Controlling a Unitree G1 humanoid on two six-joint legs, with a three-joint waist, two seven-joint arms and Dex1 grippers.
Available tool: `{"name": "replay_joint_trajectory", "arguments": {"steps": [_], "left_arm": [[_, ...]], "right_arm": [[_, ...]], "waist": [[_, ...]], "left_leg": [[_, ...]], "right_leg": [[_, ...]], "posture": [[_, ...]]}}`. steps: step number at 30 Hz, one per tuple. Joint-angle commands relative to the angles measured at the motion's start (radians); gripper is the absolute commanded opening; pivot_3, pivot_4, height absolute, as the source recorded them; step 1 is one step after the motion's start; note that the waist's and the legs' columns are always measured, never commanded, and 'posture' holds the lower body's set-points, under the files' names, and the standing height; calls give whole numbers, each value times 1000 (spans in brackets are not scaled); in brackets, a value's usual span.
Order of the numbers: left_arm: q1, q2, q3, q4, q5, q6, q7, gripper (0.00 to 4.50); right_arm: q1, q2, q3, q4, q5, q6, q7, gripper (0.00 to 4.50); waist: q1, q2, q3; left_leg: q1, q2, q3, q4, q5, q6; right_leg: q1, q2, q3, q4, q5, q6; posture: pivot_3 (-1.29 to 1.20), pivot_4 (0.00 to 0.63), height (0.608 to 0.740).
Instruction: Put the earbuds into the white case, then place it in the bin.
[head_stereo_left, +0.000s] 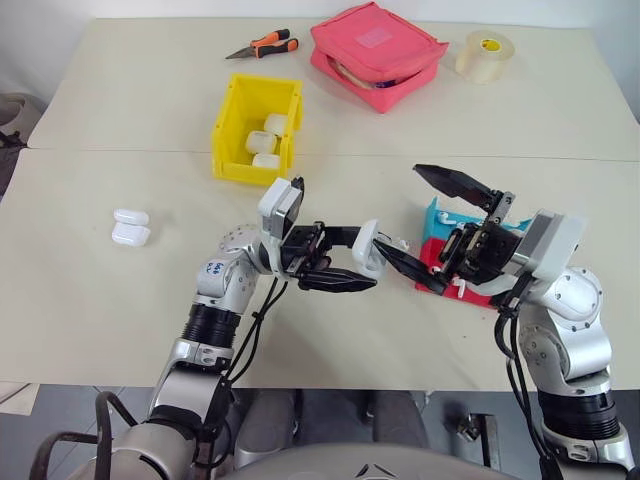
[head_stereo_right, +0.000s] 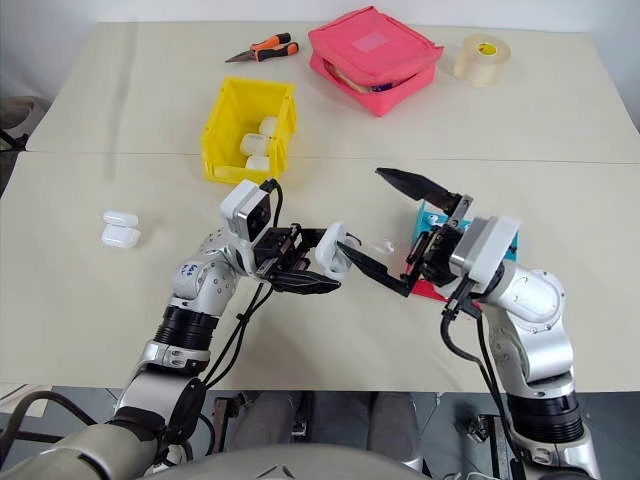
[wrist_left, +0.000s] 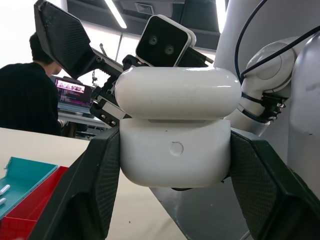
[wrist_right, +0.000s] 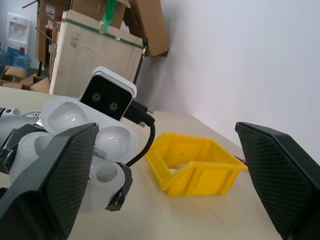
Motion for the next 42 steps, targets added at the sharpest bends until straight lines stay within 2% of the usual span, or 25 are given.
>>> {"name": "replay_joint_trajectory", "arguments": {"steps": [1,7,14,19,24,28,31,34,37,42], "left_arm": [[-41,-21,12,-58,-29,-33,14,2806],[-16,0,32,-16,25,-157,36,2806],[28,6,33,8,70,-292,55,2806],[49,-13,27,6,77,-342,78,2806],[65,-24,17,1,75,-370,82,2806],[68,-28,10,3,75,-379,80,2806],[68,-35,3,6,76,-385,79,2806],[71,-43,-7,5,75,-388,79,2806],[79,-47,-20,-1,74,-389,77,2806],[96,-45,-33,-17,71,-386,79,2806]], "right_arm": [[29,-39,-16,-17,-4,29,18,4474],[158,-153,-191,-38,52,53,52,4474],[453,-287,-447,-32,162,267,100,4474],[560,-326,-518,-34,155,459,20,4474],[607,-311,-556,-43,138,491,30,4474],[571,-344,-548,-130,207,647,-44,4474],[497,-411,-502,-199,267,920,-208,4474],[373,-434,-466,-230,398,1162,-360,4474],[230,-396,-453,-208,496,1360,-522,4474],[39,-249,-480,-149,556,1620,-743,4474]], "waist": [[1,0,0],[3,0,0],[5,0,0],[5,0,0],[5,0,0],[5,0,0],[5,0,0],[5,0,0],[7,0,0],[9,0,0]], "left_leg": [[0,0,0,0,0,0],[-1,0,1,0,0,0],[-1,0,3,0,0,0],[0,1,1,0,0,0],[0,1,0,0,0,0],[1,1,-2,0,0,0],[1,1,-2,0,0,0],[1,1,-3,0,0,0],[0,2,-4,1,0,0],[-1,1,-5,0,-1,0]], "right_leg": [[0,0,0,0,0,0],[0,0,-1,-1,0,0],[1,0,-2,-1,0,0],[1,-1,0,-1,0,0],[1,0,1,-1,0,0],[1,0,2,-1,0,0],[0,-1,3,0,0,0],[0,-1,2,-1,0,0],[0,-2,2,-1,0,0],[-1,-2,1,-1,0,-1]], "posture": [[0,150,740],[0,150,740],[0,150,740],[0,150,740],[0,150,740],[0,150,740],[0,150,740],[0,150,740],[0,150,740],[0,150,740]]}}
